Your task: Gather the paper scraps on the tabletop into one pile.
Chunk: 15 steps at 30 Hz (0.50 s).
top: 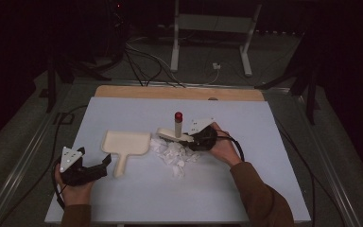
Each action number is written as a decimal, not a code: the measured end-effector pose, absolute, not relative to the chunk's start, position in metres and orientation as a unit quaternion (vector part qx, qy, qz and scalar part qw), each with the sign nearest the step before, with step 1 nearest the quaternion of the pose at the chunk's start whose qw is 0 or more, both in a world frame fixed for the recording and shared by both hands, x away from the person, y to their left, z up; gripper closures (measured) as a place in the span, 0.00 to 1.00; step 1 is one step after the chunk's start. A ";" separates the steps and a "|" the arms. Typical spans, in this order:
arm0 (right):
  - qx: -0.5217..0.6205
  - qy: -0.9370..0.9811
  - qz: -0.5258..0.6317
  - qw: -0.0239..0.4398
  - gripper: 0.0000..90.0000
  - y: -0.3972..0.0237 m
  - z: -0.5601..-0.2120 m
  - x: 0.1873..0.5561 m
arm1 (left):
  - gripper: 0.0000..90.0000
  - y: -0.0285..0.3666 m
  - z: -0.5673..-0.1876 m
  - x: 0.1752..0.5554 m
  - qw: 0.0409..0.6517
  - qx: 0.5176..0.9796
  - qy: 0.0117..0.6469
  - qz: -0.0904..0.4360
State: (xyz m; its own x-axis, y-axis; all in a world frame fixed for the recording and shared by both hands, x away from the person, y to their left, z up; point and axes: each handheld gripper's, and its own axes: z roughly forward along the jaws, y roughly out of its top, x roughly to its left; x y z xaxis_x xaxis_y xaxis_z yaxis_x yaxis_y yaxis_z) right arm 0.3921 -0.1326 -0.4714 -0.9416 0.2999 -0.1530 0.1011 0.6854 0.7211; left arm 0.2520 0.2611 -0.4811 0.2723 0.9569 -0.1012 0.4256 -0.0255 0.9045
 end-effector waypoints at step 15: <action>0.157 0.888 0.397 0.173 0.75 -0.150 -0.457 0.397 | 0.01 0.261 -0.482 0.253 0.454 0.656 0.530 0.289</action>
